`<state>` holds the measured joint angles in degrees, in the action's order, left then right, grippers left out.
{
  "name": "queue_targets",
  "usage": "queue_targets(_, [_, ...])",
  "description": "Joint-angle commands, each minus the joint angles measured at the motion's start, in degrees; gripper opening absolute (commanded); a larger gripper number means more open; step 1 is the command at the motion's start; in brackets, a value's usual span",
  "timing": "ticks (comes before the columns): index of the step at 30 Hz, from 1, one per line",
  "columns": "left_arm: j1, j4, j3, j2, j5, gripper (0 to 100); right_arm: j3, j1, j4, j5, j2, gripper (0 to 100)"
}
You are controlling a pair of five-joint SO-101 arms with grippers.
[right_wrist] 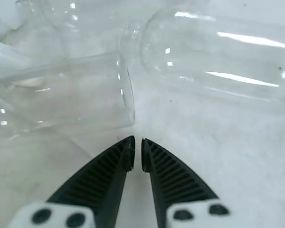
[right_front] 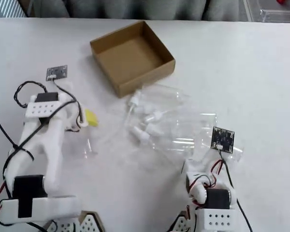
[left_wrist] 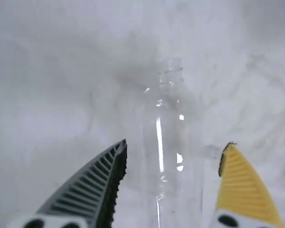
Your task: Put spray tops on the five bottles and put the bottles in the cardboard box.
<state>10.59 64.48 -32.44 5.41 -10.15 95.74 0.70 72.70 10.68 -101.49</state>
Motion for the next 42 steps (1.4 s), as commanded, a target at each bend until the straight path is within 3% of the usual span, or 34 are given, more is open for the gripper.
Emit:
queue_targets(1, [0.92, -0.88, 2.37, -0.75, 0.35, 30, -0.62, -0.66, -0.48, -0.09, -0.48, 1.6])
queue_targets(13, [0.75, -0.70, 10.46, -14.73, 0.35, 29, -0.62, -0.66, -0.48, -0.09, -0.48, 1.6])
queue_targets(15, [0.57, -0.70, 10.29, -14.20, 0.44, 24, -0.62, -0.66, -0.48, -0.09, -0.48, 1.6])
queue_targets(19, [0.57, -0.70, 9.93, -12.18, 0.79, 0, -0.62, -0.66, -0.48, -0.09, -0.48, 1.6])
queue_targets(22, [0.48, -1.14, 8.26, -10.95, 0.62, 6, -0.62, -0.66, -0.48, -0.09, -0.48, 1.7])
queue_targets(27, [0.92, -0.79, 7.91, -7.34, 0.62, 2, -0.88, -1.89, -0.48, -0.44, -0.48, 1.8])
queue_targets(29, [0.92, -0.62, 7.47, -4.97, 0.53, 2, -1.05, -4.88, -1.10, -4.48, -0.48, 1.8])
queue_targets(36, [6.81, 2.73, 7.47, 2.15, 0.35, 2, -0.79, -16.66, -12.88, -32.35, -0.48, 1.8])
queue_targets(38, [9.71, 2.73, 7.47, 3.12, -0.26, 2, -0.79, -17.54, -17.63, -33.93, -0.48, 1.8])
queue_targets(42, [15.08, 2.73, 7.82, 3.47, -5.63, 2, -4.66, -14.46, -22.20, -29.80, -0.22, 1.7])
